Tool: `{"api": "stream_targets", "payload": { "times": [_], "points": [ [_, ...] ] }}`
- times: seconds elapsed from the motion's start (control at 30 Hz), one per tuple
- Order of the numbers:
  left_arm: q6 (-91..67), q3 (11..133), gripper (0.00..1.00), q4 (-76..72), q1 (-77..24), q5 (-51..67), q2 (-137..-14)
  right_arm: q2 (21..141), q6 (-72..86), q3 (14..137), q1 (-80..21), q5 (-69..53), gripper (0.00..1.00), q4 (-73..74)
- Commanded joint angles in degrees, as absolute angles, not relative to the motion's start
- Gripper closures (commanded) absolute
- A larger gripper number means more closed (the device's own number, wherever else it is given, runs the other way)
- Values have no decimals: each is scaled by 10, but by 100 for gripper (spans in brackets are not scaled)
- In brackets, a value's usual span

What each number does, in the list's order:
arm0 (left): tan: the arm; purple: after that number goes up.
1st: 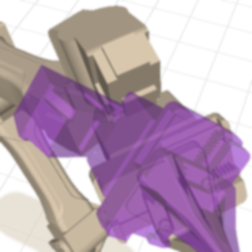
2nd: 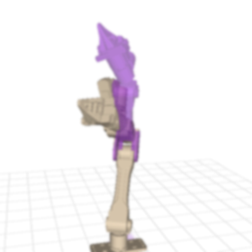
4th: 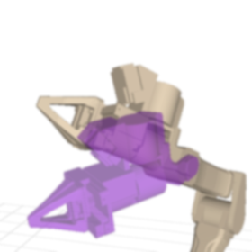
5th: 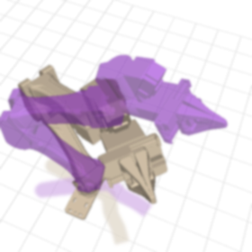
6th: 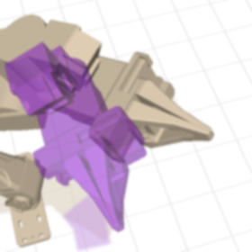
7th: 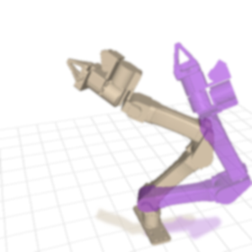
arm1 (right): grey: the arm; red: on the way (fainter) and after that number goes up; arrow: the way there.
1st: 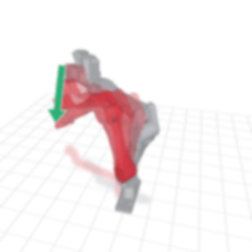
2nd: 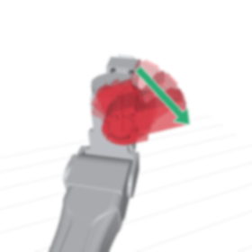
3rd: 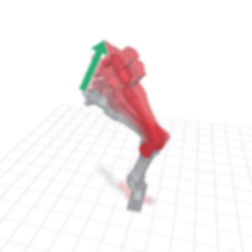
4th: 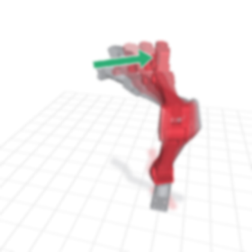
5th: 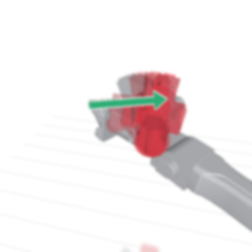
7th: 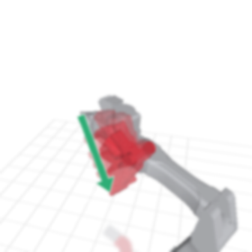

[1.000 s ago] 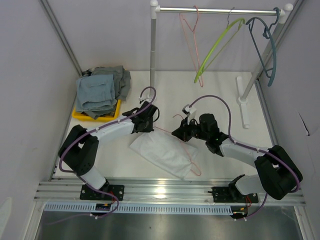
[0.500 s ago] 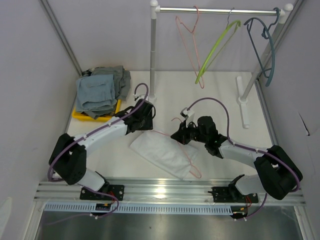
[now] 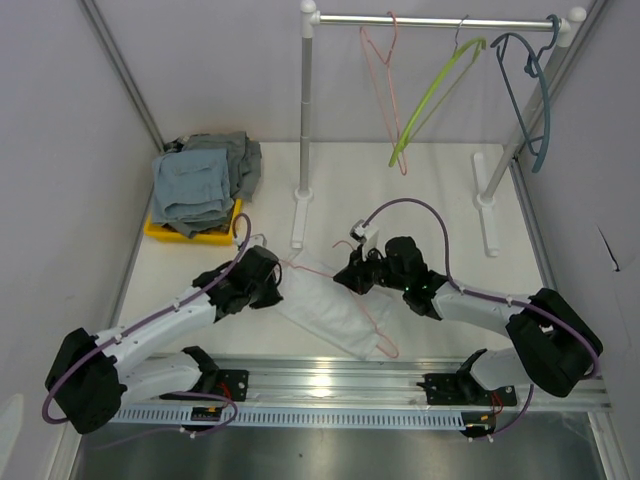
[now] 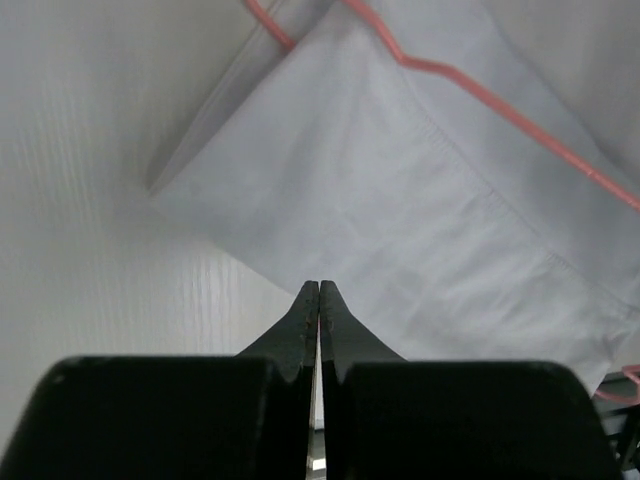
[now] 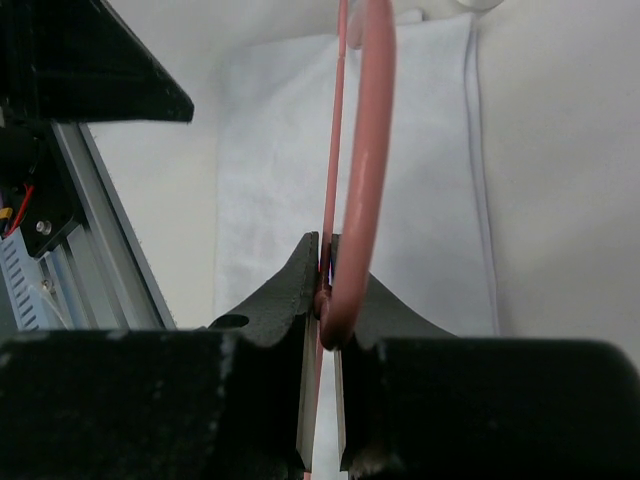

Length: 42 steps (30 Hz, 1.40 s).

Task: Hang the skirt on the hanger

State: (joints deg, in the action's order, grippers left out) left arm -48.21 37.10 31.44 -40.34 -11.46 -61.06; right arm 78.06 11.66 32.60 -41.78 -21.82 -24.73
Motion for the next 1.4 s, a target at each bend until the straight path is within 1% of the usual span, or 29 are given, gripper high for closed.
{"api": "stream_targets", "payload": {
  "times": [0.0, 0.2, 0.57, 0.7, 1.0, 1.13, 1.27, 1.3, 1.33, 1.37],
  "points": [
    [-544, 335, 100, 302, -424, -98, -601, 786, 96, 363, -438, -198, 100, -262],
    [-589, 306, 100, 267, -485, -92, -624, 785, 71, 379, -470, -159, 100, -234],
    [-609, 298, 100, 222, -528, -92, -667, 813, 59, 399, -549, -105, 100, -206],
    [-612, 290, 100, 196, -535, -91, -677, 821, 69, 413, -600, -47, 100, -193],
    [-601, 293, 100, 171, -545, -94, -693, 843, 77, 441, -677, 94, 100, -165],
    [-591, 297, 100, 175, -547, -102, -672, 857, 94, 438, -686, 89, 100, -176],
    [-566, 326, 100, 241, -548, -122, -628, 882, 97, 424, -688, 76, 100, -184],
    [-565, 331, 100, 257, -548, -129, -599, 881, 97, 420, -688, 74, 100, -186],
    [-562, 342, 98, 274, -548, -139, -585, 877, 97, 418, -688, 73, 100, -183],
    [-558, 345, 94, 288, -547, -141, -571, 875, 95, 417, -689, 69, 100, -179]
  ]
}}
